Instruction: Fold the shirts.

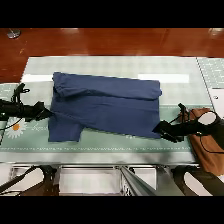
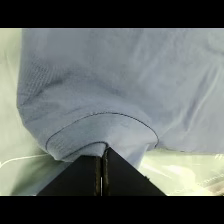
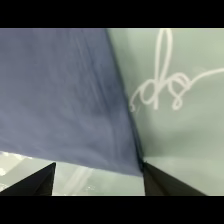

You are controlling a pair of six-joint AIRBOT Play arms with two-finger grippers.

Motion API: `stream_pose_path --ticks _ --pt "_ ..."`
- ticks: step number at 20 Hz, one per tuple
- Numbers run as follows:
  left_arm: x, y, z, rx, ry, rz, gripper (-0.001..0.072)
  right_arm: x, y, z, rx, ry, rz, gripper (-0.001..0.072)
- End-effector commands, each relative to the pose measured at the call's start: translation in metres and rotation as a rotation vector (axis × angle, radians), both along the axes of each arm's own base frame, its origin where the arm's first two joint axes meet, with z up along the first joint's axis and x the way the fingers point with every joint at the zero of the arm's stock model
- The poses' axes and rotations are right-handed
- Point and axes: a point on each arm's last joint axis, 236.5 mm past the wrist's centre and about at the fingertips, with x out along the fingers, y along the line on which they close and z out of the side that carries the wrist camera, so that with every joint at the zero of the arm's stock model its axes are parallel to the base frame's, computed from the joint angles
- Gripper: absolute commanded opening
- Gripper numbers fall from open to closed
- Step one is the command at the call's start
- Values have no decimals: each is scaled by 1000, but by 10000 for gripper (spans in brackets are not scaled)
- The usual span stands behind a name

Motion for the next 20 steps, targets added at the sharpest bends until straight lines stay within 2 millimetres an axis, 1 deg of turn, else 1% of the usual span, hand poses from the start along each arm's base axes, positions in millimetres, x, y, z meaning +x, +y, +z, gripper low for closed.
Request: stream_pose_path --ticks 1,2,3,4,5,7,8,9,10,11,12,13,14,16,18,20 --pt "1 0 1 0 -3 2 22 11 16 -7 48 2 -25 599" --pt "1 0 1 -3 -4 3 22 16 21 -7 74 -2 -30 521" --pt "2 -1 2 -5 -6 5 22 21 25 -5 94 -13 -21 338" --pt "3 -2 2 -10 -9 7 23 28 28 -1 114 -39 0 127" --pt "3 -1 3 -9 -11 8 23 35 31 6 126 -71 24 29" --pt "12 3 12 1 -38 9 23 47 29 24 116 -112 85 29" --pt "22 4 26 -6 -73 8 23 54 26 34 104 -133 118 28" --pt "36 5 46 -11 -128 11 23 67 21 46 75 -167 133 28" --pt "51 8 65 -9 -180 27 22 86 13 59 42 -215 121 29" --pt "67 12 82 -5 -213 66 21 110 3 75 9 -285 85 28" --pt "82 14 93 12 -248 79 21 135 -6 91 -12 -357 42 28" --pt "96 11 100 28 -278 63 21 158 -15 104 -28 -415 9 28" --pt "108 4 101 27 -287 36 21 176 -19 109 -42 -447 9 28" --pt "135 -9 90 31 -275 -5 21 204 -15 106 -46 -462 47 29" --pt "166 -9 79 44 -237 0 21 233 -19 102 -44 -458 24 28" --pt "196 -9 75 51 -229 -1 21 255 -20 96 -38 -452 17 29"
